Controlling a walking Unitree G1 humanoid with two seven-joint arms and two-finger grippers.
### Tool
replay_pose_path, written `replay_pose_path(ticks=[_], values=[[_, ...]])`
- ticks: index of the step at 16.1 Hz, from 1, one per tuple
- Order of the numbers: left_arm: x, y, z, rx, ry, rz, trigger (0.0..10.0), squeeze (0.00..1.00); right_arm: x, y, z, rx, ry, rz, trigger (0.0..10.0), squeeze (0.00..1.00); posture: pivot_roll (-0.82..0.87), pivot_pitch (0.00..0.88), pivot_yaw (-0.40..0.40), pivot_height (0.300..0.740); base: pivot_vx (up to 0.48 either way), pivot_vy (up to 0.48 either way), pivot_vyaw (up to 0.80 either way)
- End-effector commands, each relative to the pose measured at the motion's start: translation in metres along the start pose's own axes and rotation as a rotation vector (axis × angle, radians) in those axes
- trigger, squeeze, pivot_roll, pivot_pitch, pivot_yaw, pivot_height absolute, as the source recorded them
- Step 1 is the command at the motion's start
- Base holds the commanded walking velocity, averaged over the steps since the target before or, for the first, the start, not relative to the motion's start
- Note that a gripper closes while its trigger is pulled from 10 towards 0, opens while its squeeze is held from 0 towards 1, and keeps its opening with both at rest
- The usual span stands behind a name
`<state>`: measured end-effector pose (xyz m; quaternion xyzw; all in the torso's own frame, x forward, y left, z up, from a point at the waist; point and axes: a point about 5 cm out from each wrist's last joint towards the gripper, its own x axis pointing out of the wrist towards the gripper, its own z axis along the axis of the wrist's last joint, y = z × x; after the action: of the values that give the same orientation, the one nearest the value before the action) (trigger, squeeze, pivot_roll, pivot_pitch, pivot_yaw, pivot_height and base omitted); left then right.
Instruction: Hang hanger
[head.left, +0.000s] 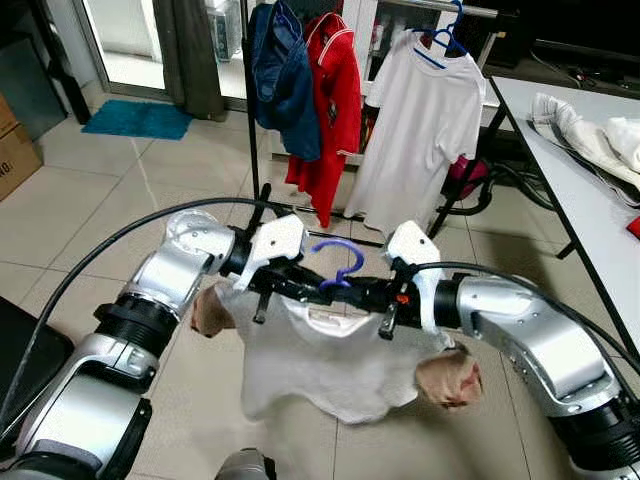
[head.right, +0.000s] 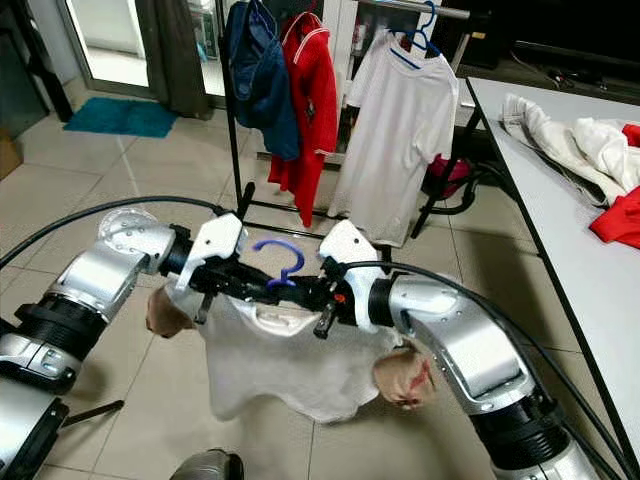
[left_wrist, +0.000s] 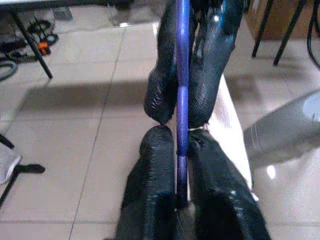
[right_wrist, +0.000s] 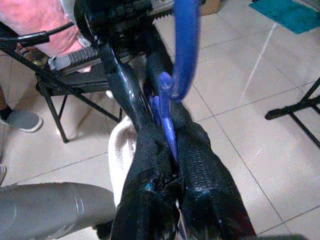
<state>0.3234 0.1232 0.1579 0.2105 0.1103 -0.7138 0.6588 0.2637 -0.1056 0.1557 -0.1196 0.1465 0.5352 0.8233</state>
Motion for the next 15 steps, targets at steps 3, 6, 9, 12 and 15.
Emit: replay_pose_path(ticks=[3, 6, 9, 12, 15], values=[[-0.011, 0.008, 0.017, 0.047, -0.047, 0.022, 10.0, 1.00, -0.003, -0.005, -0.001, 0.007, 0.006, 0.001, 0.0, 0.00, 0.06, 0.000, -0.049, 0.740, 0.000, 0.000, 0.00], [-0.025, 0.017, 0.029, 0.076, -0.120, 0.106, 10.0, 1.00, -0.007, -0.005, -0.006, 0.014, 0.021, 0.006, 0.0, 0.00, 0.07, 0.000, -0.053, 0.740, 0.000, 0.000, 0.00], [-0.035, 0.018, 0.036, 0.048, -0.178, 0.125, 10.0, 0.00, -0.011, -0.007, -0.015, 0.041, 0.046, -0.019, 0.0, 0.00, 0.07, 0.000, -0.055, 0.740, 0.000, 0.000, 0.00], [-0.044, 0.011, 0.028, -0.047, -0.220, 0.195, 10.0, 0.00, -0.016, -0.012, -0.023, 0.092, 0.048, -0.110, 0.0, 0.00, 0.06, 0.000, -0.036, 0.740, 0.000, 0.000, 0.00], [-0.053, -0.001, -0.001, -0.163, -0.201, 0.493, 10.0, 0.00, -0.019, -0.021, -0.049, 0.212, 0.043, -0.384, 0.0, 0.00, 0.06, 0.000, -0.017, 0.740, 0.000, 0.000, 0.00]])
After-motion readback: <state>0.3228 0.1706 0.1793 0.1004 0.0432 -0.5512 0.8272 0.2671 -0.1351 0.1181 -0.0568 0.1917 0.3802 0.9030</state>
